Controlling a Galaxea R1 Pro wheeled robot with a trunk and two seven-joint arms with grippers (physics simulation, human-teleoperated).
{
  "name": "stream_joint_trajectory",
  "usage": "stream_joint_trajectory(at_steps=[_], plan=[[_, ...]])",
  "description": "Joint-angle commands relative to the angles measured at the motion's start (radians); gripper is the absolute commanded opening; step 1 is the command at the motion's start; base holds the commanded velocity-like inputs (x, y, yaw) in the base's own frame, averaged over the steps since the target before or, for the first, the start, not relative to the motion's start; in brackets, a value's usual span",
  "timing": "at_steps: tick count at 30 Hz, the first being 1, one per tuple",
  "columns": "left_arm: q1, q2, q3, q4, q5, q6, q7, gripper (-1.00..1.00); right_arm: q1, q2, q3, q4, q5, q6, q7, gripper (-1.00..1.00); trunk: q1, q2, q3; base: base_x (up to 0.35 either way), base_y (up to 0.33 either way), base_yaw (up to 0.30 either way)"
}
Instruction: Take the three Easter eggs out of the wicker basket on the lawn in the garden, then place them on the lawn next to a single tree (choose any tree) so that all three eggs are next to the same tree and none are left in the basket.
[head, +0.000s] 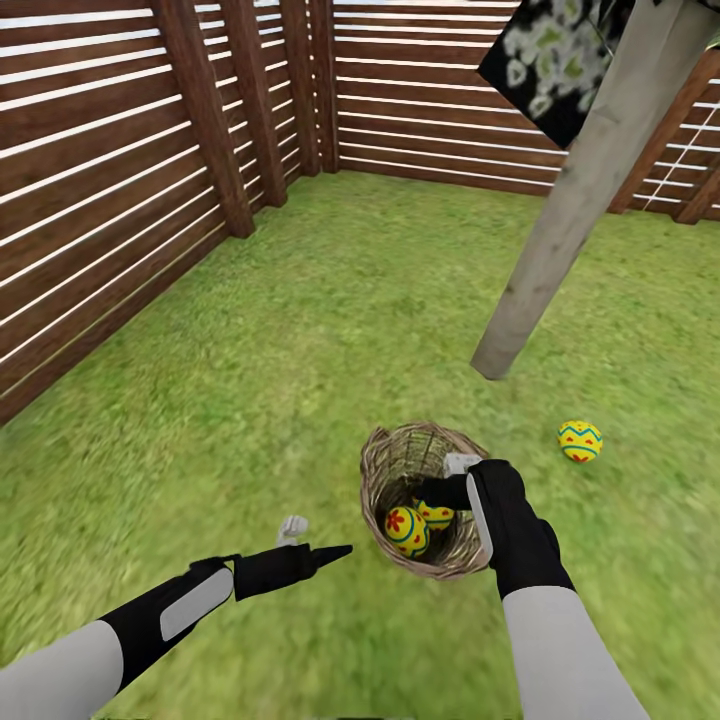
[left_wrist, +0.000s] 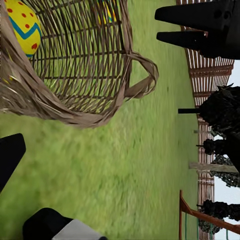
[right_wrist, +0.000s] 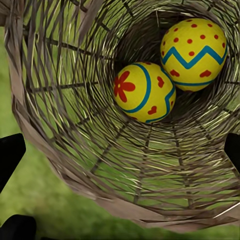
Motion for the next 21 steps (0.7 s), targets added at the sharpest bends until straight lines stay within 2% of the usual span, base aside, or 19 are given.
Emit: stream_joint_trajectory(at_steps=[1, 7, 17, 21], plan=[[-0.001, 0.001, -0.003, 0.000, 0.011, 0.008, -0.001, 1.00, -0.001, 0.001, -0.003, -0.001, 0.010, 0.003, 0.010, 1.00, 0.000, 0.000, -0.002, 0.000, 0.000, 0.000], [-0.001, -0.001, -0.003, -0.001, 0.011, 0.008, -0.001, 1.00, -0.001, 0.001, -0.003, 0.006, 0.007, 0.003, 0.014, 1.00, 0.000, 0.000, -0.012, 0.000, 0.000, 0.000], [-0.001, -0.003, -0.005, -0.001, 0.011, 0.008, 0.000, 1.00, -0.001, 0.001, -0.004, 0.005, 0.003, -0.060, 0.019, 1.00, 0.000, 0.000, -0.028, 0.002, 0.001, 0.000], [-0.001, -0.004, -0.005, -0.002, 0.010, 0.008, 0.003, 1.00, -0.001, 0.001, -0.009, 0.005, 0.004, -0.079, 0.019, 1.00, 0.000, 0.000, -0.034, 0.173, 0.102, 0.000]])
